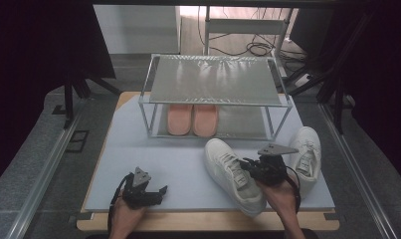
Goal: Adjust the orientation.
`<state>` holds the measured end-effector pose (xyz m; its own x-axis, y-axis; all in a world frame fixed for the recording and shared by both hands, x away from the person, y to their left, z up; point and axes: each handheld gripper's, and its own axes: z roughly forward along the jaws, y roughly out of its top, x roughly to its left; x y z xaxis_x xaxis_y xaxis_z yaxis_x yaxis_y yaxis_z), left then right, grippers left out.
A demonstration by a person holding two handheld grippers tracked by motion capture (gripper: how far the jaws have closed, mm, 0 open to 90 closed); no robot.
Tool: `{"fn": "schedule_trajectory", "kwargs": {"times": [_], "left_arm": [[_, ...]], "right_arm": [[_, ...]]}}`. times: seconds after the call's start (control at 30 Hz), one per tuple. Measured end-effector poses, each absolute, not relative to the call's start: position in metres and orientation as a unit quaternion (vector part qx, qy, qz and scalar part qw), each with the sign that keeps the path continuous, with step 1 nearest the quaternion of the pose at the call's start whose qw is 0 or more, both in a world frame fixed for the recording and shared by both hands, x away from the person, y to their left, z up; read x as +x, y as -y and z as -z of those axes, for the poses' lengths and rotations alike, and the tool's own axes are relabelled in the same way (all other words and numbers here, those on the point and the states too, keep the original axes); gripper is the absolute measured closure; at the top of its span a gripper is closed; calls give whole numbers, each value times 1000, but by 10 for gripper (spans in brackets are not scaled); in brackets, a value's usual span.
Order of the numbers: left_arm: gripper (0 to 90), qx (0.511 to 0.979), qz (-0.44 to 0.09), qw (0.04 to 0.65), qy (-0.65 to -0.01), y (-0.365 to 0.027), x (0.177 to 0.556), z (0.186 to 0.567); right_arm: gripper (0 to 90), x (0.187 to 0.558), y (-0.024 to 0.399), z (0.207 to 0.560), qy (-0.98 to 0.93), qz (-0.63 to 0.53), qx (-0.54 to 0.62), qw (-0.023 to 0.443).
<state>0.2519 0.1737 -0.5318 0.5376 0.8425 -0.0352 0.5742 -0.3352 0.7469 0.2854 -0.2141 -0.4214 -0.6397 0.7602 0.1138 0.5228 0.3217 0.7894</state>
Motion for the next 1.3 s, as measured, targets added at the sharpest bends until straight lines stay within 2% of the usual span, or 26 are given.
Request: {"fn": "schedule_trajectory", "kwargs": {"times": [0.33, 0.7, 0.87, 1.1, 1.3], "left_arm": [[119, 797, -183, 366, -444, -174, 252, 532], [119, 797, -182, 366, -445, -174, 252, 532], [119, 796, -182, 367, -445, -174, 252, 532], [119, 796, -183, 367, -445, -174, 252, 532], [119, 795, -183, 368, -446, -173, 251, 532]], "right_arm": [[807, 316, 173, 431, -820, -445, 348, 95], [784, 333, 173, 446, -834, -431, 334, 84], [718, 331, 178, 450, -837, -428, 332, 78], [533, 328, 185, 444, -831, -437, 334, 77], [464, 323, 194, 438, -835, -435, 328, 78]]}}
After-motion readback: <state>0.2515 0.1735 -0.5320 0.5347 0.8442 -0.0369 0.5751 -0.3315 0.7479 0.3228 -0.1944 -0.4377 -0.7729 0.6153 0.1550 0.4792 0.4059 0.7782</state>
